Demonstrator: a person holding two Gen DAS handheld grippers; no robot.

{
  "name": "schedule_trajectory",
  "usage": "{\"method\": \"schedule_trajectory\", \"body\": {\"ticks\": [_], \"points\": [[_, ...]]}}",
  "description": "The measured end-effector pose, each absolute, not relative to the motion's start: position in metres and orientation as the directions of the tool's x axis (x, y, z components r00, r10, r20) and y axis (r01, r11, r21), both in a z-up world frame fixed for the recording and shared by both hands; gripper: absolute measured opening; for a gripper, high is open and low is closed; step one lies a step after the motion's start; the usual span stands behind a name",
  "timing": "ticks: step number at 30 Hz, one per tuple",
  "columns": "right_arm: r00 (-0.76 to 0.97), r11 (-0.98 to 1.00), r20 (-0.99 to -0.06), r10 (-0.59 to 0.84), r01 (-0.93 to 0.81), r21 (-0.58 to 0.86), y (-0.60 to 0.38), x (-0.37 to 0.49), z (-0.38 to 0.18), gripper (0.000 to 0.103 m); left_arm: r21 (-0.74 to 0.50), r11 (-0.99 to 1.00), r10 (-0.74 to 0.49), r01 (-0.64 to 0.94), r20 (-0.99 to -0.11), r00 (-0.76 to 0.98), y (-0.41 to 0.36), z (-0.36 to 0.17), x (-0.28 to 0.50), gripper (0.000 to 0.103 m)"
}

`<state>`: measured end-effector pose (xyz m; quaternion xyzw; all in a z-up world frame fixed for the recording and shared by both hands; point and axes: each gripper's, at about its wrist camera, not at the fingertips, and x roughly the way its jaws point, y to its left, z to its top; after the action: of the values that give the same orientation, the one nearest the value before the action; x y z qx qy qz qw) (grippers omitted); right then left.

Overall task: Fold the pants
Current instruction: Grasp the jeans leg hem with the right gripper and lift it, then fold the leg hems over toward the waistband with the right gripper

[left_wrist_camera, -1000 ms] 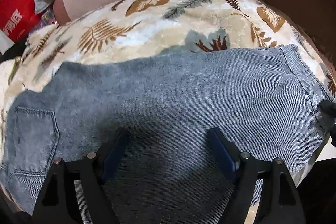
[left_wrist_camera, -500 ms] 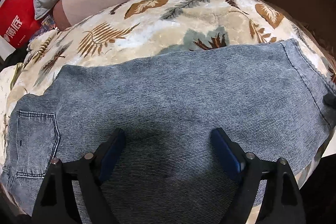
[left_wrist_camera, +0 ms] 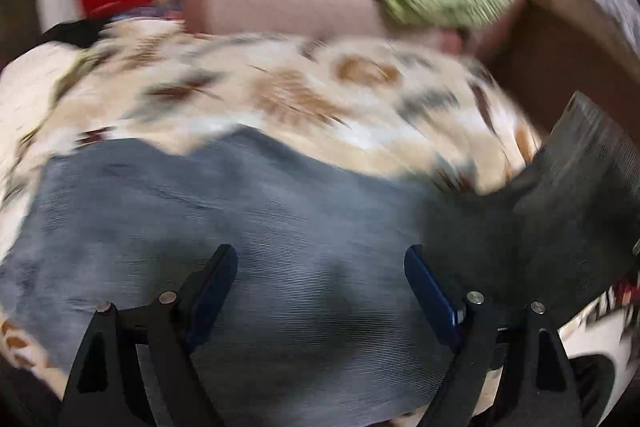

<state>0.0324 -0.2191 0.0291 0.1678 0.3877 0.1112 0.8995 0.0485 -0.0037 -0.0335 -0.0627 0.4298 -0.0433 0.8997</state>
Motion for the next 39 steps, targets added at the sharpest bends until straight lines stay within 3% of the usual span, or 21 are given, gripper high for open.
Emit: {"method": "schedule_trajectory", "body": {"ticks": [2, 6, 9, 11, 13, 19, 24, 27, 33, 38, 39], "points": [[0.629, 0.930, -0.696, 0.347, -0.133, 0.343, -0.179, 0.033, 0.009, 0.025, -0.164, 0.985, -0.090, -0.053, -0.752, 0.652, 0.035, -0.024, 0.038, 0.086], [0.438, 0.904, -0.792, 0.426, -0.164, 0.395, -0.125, 0.041, -0.072, 0.031, -0.157, 0.974, -0.015, -0.162, -0.761, 0.648, 0.086, -0.020, 0.023, 0.086], [0.469, 0.893, -0.761, 0.449, -0.203, 0.401, -0.121, 0.030, -0.084, 0.041, -0.172, 0.968, -0.018, -0.181, -0.773, 0.634, 0.098, -0.022, 0.022, 0.086], [0.425, 0.860, -0.750, 0.507, -0.196, 0.470, -0.131, 0.028, -0.080, 0.064, -0.183, 0.970, -0.042, -0.159, -0.771, 0.636, 0.091, -0.019, 0.029, 0.086], [0.426, 0.832, -0.725, 0.542, -0.154, 0.532, -0.149, 0.023, -0.076, 0.071, -0.196, 0.974, -0.076, -0.114, -0.756, 0.650, 0.077, -0.011, 0.033, 0.086], [0.484, 0.741, -0.647, 0.590, -0.005, 0.671, -0.215, -0.005, -0.073, 0.071, -0.185, 0.980, -0.186, 0.069, -0.747, 0.639, 0.009, 0.002, 0.043, 0.086], [0.569, 0.673, -0.605, 0.557, 0.117, 0.730, -0.284, -0.011, -0.063, 0.071, -0.098, 0.987, -0.148, 0.125, -0.854, 0.499, -0.029, -0.053, 0.053, 0.086], [0.569, 0.620, -0.562, 0.601, 0.112, 0.777, -0.298, 0.005, -0.055, 0.071, -0.057, 0.992, -0.101, 0.117, -0.900, 0.424, -0.029, -0.090, 0.049, 0.086], [0.441, 0.448, -0.424, 0.791, 0.054, 0.892, -0.272, 0.096, -0.069, 0.071, -0.034, 0.989, -0.100, 0.144, -0.871, 0.481, -0.028, -0.092, 0.038, 0.087], [0.365, 0.524, -0.545, 0.755, 0.164, 0.836, -0.268, 0.158, -0.116, 0.071, -0.026, 0.988, -0.101, 0.154, -0.860, 0.500, -0.028, -0.092, 0.031, 0.088], [0.376, 0.487, -0.523, 0.765, 0.194, 0.852, -0.272, 0.160, -0.119, 0.071, -0.028, 0.987, -0.104, 0.156, -0.859, 0.501, -0.028, -0.092, 0.030, 0.088]]}}
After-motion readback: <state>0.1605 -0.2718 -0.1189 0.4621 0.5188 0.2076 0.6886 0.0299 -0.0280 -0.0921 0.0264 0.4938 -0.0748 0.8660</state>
